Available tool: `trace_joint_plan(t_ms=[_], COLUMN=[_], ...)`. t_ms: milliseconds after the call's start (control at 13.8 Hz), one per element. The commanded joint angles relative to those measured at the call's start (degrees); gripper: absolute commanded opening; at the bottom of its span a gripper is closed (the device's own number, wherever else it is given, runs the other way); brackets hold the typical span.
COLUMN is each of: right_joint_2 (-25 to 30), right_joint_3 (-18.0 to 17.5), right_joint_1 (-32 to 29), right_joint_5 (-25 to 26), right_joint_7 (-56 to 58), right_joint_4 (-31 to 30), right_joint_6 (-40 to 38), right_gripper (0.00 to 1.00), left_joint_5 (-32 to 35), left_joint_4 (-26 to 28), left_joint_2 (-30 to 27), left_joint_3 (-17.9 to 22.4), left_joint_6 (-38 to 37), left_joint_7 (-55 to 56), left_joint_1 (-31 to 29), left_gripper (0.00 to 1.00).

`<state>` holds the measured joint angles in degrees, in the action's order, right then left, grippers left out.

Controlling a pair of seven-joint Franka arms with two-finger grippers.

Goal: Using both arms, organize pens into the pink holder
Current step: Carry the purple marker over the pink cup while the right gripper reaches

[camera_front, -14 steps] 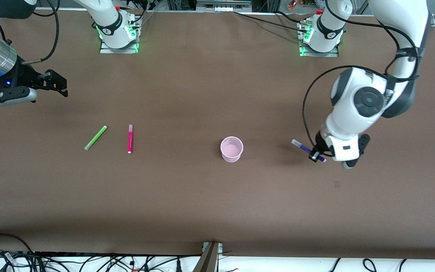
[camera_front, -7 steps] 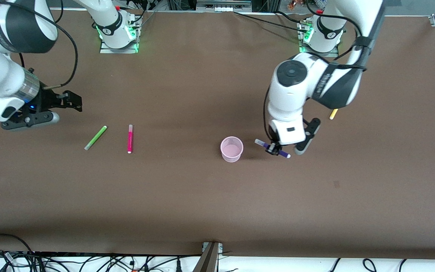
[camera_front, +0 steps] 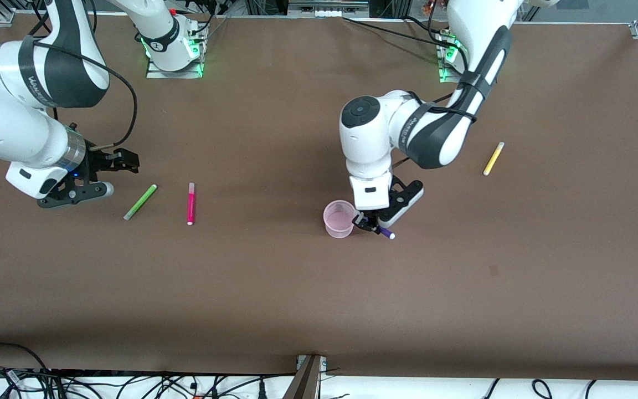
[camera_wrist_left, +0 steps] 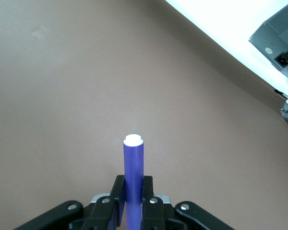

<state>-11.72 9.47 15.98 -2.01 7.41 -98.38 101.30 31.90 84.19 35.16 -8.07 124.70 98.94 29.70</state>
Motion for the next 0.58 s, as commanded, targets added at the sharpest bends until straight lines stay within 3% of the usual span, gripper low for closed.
trace_joint_plan(t_ms=[0, 217, 506], right_joint_2=[-1.1, -2.2, -10.1], right_joint_3=[0.2, -0.1, -1.6], right_joint_1=[-0.1, 0.7, 2.4], right_joint_5=[-3.0, -3.2, -5.0], right_joint_7=[-0.4, -5.8, -8.5], right_joint_4=[-5.7, -16.4, -18.1], right_joint_6=[7.2, 21.1, 34.1], right_gripper=[1.0, 1.0, 1.0], left_joint_5=[2.7, 7.1, 9.0], left_joint_4=[-3.2, -3.3, -3.4], left_joint_2=[2.0, 3.7, 4.6], left_joint_3=[1.2, 1.2, 1.3], left_joint_6=[-1.1, -1.1, -1.1], left_joint_7=[1.8, 3.8, 5.4], left_joint_1=[2.4, 3.5, 4.6], left_gripper=[0.0, 0.0, 0.0])
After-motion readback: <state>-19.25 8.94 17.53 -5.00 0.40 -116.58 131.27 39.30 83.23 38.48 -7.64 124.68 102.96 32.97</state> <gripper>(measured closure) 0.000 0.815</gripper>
